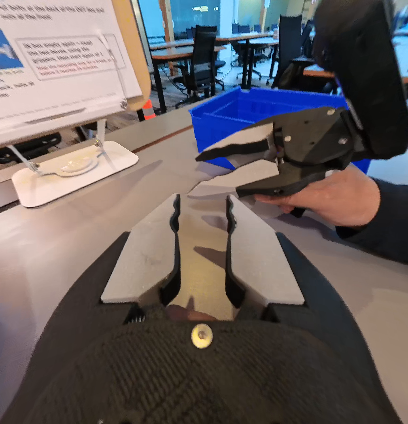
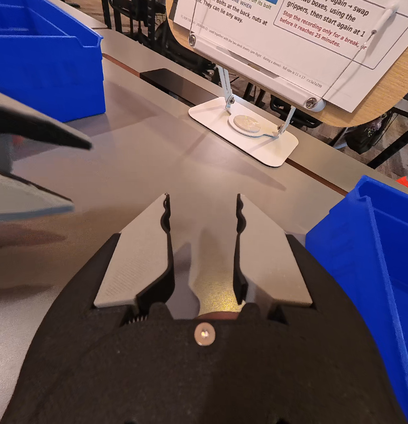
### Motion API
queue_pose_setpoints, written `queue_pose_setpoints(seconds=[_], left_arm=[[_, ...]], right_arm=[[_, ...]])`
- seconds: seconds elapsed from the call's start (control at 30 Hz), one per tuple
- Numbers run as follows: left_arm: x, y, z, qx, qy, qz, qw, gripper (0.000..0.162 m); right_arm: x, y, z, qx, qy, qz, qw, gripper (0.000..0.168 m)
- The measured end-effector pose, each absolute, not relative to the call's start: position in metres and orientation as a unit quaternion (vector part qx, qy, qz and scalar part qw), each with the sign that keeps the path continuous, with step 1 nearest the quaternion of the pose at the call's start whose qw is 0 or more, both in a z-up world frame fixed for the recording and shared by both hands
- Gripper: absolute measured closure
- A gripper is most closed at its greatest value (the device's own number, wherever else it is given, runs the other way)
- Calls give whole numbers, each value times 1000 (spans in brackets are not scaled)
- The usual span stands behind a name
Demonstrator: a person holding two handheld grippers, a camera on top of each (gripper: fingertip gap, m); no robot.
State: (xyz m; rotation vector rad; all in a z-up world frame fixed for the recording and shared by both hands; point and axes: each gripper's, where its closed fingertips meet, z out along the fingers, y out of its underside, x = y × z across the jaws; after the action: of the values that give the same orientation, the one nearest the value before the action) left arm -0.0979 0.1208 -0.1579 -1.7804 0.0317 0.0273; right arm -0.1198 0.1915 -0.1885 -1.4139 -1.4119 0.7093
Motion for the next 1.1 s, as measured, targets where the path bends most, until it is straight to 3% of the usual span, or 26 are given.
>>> queue_pose_setpoints(seconds=[0.33, 0.5, 0.6, 0.77, 1.1], left_arm=[[-105, 62, -78, -721, 36, 18, 691, 122], [-165, 12, -21, -701, 4, 47, 712, 122], [-223, -22, -5, -689, -29, 129, 712, 130], [-283, -51, -39, -733, -62, 139, 663, 129], [-330, -66, -81, -729, -130, 129, 660, 127]], right_arm=[[-121, 190, -191, -583, -579, 306, 480, 113], [-123, 180, -190, -570, -584, 320, 480, 113], [-127, 169, -184, -538, -588, 350, 493, 115], [-128, 172, -186, -543, -574, 354, 500, 117], [-134, 175, -183, -539, -557, 350, 526, 118]])
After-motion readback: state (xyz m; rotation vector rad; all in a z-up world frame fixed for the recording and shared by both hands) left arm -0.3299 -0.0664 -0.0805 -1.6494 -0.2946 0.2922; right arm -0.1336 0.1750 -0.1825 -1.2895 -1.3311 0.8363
